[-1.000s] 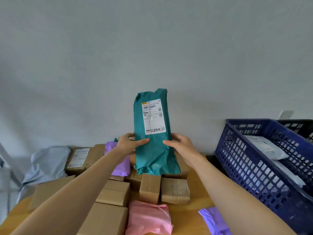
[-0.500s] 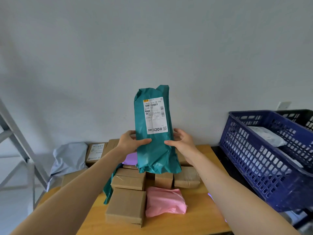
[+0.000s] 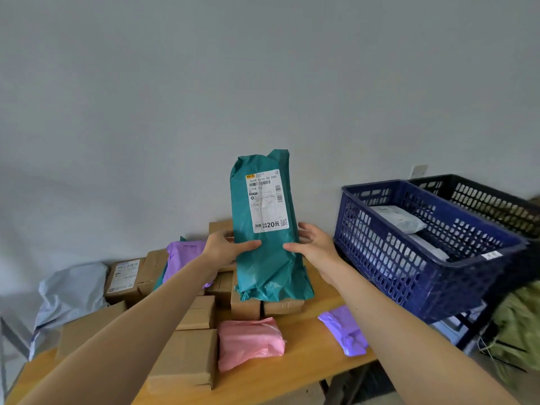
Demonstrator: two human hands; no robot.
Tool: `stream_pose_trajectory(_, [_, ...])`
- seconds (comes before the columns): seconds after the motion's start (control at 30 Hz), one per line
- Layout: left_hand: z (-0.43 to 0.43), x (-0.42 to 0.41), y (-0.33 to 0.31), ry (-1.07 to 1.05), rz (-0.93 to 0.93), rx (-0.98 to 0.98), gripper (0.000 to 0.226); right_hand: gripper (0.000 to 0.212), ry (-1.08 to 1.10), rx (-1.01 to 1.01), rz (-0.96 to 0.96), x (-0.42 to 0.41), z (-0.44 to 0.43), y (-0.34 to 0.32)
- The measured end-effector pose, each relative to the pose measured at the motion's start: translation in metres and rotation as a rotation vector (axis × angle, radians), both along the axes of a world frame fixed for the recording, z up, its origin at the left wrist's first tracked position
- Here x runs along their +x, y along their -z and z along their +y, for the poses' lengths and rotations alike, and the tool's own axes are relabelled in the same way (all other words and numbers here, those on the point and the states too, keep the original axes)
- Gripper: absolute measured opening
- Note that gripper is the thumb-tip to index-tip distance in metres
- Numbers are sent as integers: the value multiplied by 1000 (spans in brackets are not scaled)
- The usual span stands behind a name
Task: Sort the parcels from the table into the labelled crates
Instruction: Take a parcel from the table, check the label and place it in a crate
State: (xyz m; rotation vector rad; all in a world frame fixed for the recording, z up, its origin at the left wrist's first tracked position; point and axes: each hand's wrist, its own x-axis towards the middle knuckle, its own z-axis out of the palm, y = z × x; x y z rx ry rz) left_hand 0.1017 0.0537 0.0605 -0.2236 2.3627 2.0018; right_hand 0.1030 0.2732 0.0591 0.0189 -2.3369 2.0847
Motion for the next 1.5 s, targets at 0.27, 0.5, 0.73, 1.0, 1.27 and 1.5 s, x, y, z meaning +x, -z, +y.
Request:
stream_pose_trajectory(0.27, [103,4,-9,119,-11,-8,50,64,120,-25,16,26,99,-4])
stream_pose_trajectory(0.5, [221,15,-11,200,-21,-1,51,56,216,-25,5,58,215,-3])
stream_pose_trajectory(0.73, [331,38,-8,258,-50,-28,45,47,246,-48,0,88,323,3])
stream_pose_trajectory(1.0, [439,61,3,312,-84,-15,49,50,312,-71,0,123,426,13])
stream_pose_trajectory(1.27, [527,54,11,425,-131,28,48,45,411,-95,13,132,510,23])
stream_pose_trajectory(1.5, [609,10,16,546,-140,15,53,40,472,-94,20,108,583,25])
